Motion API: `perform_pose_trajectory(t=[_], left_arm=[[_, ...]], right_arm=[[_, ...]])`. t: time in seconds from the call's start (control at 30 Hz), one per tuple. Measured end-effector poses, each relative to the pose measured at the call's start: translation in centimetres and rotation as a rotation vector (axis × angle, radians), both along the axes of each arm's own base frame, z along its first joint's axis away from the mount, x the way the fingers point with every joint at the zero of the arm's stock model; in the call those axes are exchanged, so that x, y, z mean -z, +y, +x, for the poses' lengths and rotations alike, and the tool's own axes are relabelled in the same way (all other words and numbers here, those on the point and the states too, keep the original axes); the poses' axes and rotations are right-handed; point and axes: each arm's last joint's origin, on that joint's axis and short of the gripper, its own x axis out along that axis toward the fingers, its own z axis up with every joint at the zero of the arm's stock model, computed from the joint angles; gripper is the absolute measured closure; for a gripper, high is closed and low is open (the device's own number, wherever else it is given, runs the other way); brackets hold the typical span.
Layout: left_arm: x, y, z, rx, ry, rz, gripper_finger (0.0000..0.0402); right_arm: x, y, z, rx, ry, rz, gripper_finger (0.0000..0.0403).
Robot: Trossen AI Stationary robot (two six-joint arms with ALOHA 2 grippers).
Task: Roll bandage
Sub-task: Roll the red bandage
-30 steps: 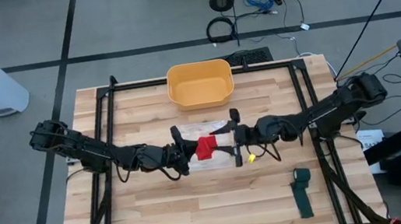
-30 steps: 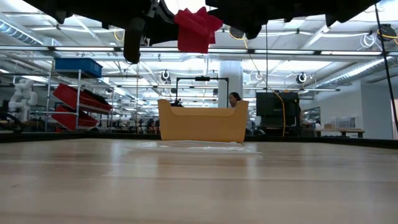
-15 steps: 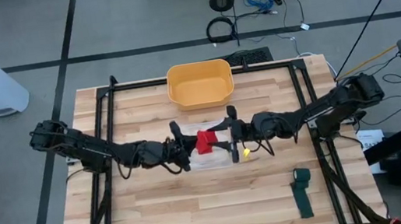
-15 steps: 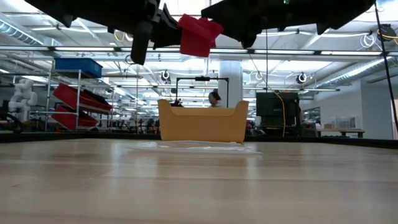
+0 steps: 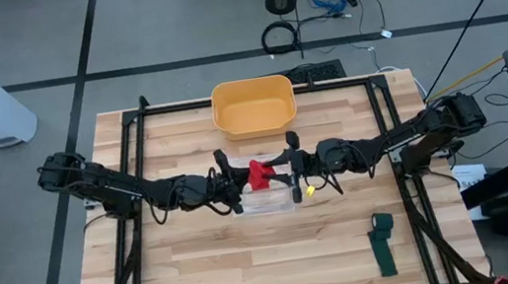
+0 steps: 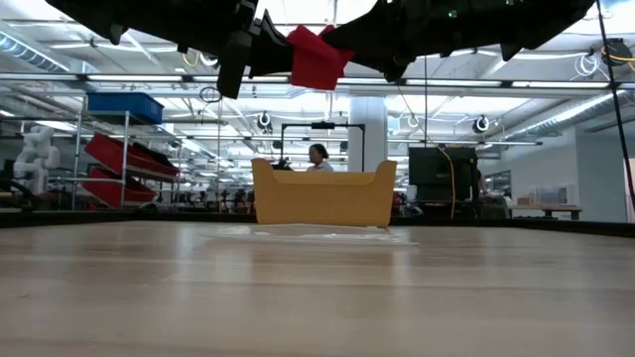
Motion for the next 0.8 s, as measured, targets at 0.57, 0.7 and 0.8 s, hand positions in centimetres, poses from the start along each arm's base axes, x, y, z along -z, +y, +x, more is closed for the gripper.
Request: perform_pose_trajectory(t=[0.57,0.7,0.8], left_arm=[[0.0,0.2,0.1,-0.009,-0.010,-0.048,0.0388],[0.0,0.3,0.1,-0.012,-0.010,-0.049,0.0388],[-0.1,0.3,0.0,-0.013,-0.014,-0.049,0.0388]], right_arm=[[-1.0,3.6,-0.4,-0.117,-0.095,-0.193,0.0402],[-0.4,5.7,-0.9,-0.142,-0.034,-0.205,0.0402],[0.4,7.1,-1.4,-0.122,0.044,-0.223,0.0403]])
